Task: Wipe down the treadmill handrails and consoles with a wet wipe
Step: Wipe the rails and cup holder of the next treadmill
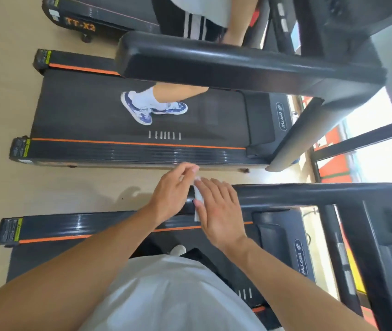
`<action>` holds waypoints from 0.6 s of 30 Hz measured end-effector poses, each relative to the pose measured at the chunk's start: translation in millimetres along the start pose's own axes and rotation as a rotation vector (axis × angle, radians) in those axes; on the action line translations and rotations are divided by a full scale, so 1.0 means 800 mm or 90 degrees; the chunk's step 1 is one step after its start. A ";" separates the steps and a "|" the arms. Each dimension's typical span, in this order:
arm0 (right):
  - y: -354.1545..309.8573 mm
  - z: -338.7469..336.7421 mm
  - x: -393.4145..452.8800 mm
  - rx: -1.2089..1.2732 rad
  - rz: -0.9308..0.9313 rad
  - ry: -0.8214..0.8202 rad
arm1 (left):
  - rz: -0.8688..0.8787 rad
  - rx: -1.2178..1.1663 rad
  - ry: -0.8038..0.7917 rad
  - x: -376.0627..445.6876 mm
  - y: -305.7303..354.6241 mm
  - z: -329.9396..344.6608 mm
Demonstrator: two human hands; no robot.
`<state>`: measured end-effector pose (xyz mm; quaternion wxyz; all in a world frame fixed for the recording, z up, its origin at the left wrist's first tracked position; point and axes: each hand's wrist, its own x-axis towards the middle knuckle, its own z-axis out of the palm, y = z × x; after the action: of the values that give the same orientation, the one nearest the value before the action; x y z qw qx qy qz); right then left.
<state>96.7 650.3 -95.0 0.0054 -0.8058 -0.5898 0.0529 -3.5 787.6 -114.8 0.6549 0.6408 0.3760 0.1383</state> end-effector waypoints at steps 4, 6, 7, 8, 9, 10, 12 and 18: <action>0.040 0.001 -0.022 0.036 0.061 0.062 | -0.086 0.266 -0.164 0.026 0.022 0.009; 0.075 -0.003 -0.037 0.048 0.170 0.083 | -0.057 0.431 -0.240 0.028 0.038 0.022; 0.094 -0.004 -0.043 0.054 0.222 0.092 | -0.032 0.476 -0.262 0.028 0.046 0.030; 0.113 -0.007 -0.048 0.060 0.267 0.103 | -0.010 0.499 -0.276 0.028 0.055 0.038; 0.130 -0.009 -0.053 0.067 0.306 0.110 | 0.009 0.513 -0.292 0.030 0.060 0.048; 0.147 -0.011 -0.056 0.074 0.339 0.114 | 0.025 0.529 -0.310 0.031 0.066 0.059; 0.175 -0.016 -0.063 0.081 0.386 0.118 | 0.052 0.574 -0.338 0.036 0.073 0.082; 0.263 -0.022 -0.070 0.022 0.460 0.131 | 0.048 0.651 -0.280 0.044 0.082 0.124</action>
<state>281.2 533.7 -88.2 0.0594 -0.9627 -0.2631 -0.0199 106.6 747.2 -74.0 0.3182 0.9037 0.2263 -0.1757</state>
